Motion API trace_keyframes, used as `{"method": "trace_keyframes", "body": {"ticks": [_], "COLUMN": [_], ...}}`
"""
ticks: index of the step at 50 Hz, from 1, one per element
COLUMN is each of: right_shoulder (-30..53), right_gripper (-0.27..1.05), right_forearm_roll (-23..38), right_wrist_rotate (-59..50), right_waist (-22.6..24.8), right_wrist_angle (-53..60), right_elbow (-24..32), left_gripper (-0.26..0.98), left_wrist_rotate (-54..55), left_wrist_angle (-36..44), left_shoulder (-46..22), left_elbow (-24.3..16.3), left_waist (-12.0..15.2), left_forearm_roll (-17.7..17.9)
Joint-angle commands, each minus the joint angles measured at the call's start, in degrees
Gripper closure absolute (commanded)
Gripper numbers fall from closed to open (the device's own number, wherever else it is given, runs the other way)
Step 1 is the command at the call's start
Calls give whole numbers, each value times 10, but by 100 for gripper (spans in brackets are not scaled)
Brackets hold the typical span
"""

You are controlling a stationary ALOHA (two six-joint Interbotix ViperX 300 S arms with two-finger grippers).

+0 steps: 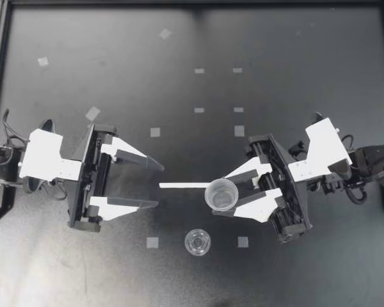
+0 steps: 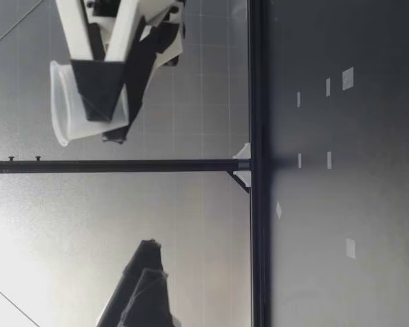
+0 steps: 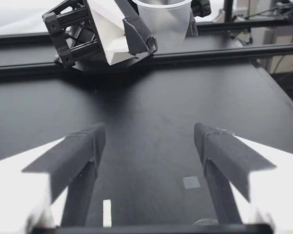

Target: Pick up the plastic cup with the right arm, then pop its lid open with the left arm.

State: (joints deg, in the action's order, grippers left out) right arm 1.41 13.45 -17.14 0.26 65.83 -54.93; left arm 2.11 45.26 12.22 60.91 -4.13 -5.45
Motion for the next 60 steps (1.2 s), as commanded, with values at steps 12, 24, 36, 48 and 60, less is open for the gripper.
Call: {"method": "trace_keyframes", "body": {"ticks": [12, 24, 36, 48, 60], "right_shoulder": [-5, -5, -5, -5, -5], "right_gripper": [48, 48, 48, 48, 48], "right_forearm_roll": [-1, -1, -2, -1, -1], "right_wrist_rotate": [2, 2, 2, 2, 2], "right_waist": [3, 4, 3, 3, 3], "right_wrist_angle": [1, 1, 1, 1, -2], "right_elbow": [6, 6, 6, 6, 6], "left_gripper": [7, 7, 7, 7, 7], "left_wrist_rotate": [-3, -4, -4, -4, -4], "left_wrist_angle": [2, 2, 2, 2, 2], "left_shoulder": [8, 7, 7, 6, 3], "left_elbow": [-5, -4, -4, -4, -4], "left_waist": [0, 0, 0, 0, 0], "left_forearm_roll": [0, 0, 0, 0, 0]}}
